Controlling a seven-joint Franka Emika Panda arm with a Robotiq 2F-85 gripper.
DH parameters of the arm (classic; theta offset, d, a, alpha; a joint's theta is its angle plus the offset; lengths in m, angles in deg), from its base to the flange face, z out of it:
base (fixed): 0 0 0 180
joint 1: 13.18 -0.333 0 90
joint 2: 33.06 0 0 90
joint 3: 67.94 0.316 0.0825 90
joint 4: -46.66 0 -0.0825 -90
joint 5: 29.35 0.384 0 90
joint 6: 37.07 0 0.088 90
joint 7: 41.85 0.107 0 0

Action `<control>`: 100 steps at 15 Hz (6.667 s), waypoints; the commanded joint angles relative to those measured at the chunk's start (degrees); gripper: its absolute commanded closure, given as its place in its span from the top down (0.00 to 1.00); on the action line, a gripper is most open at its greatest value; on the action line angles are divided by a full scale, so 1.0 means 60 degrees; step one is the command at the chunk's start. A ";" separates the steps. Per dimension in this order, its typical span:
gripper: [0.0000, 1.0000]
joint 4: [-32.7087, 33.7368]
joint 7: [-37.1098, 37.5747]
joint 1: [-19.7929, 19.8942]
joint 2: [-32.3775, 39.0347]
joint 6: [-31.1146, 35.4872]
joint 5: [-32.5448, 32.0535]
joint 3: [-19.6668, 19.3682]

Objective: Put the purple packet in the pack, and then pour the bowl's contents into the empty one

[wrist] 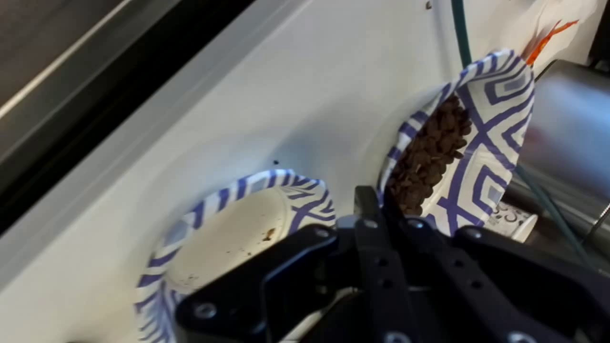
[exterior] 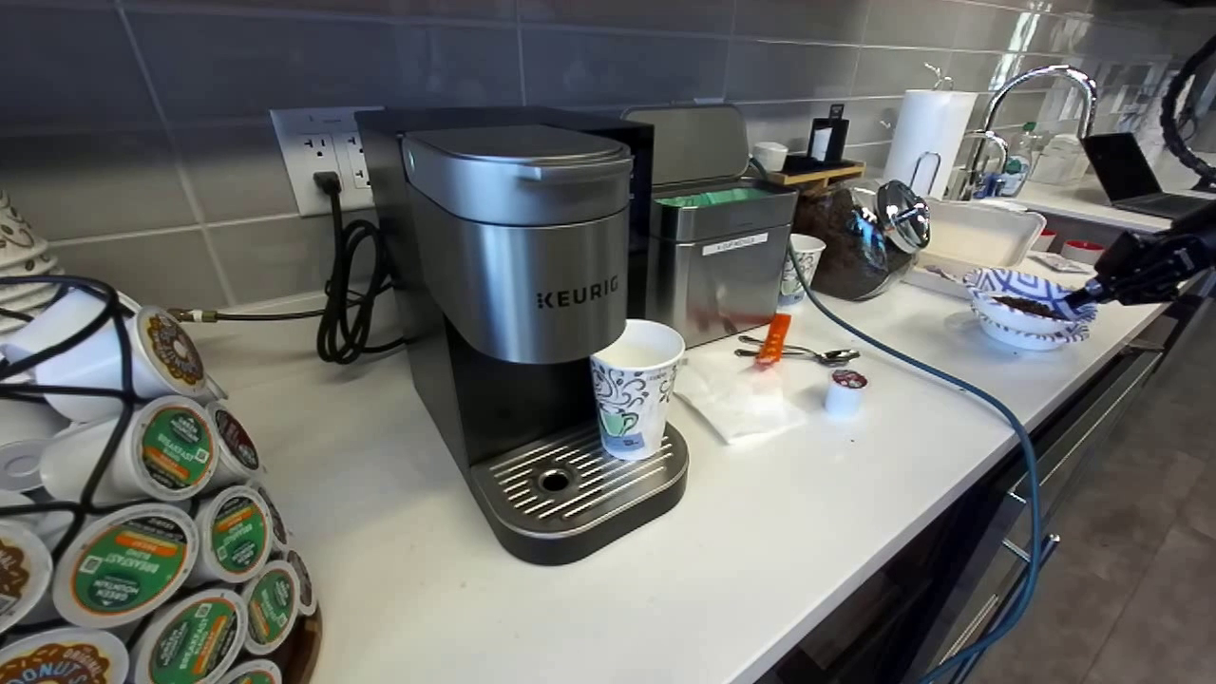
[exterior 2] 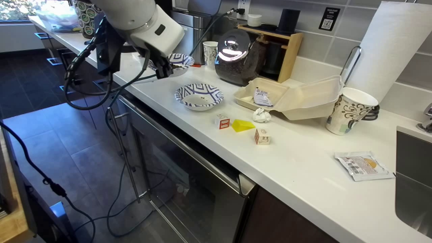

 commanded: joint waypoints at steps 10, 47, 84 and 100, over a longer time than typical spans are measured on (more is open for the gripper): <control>0.01 -0.0264 0.0046 -0.0314 -0.0053 0.0634 0.1260 -0.1535; 0.01 -0.1034 0.0872 -0.3085 0.0566 1.0807 0.0525 -0.0437; 0.03 0.0524 -0.4426 -0.3378 0.0828 1.2998 0.3539 -0.0153; 0.01 0.0838 -0.5292 -0.3946 0.1437 1.4303 0.3926 0.0409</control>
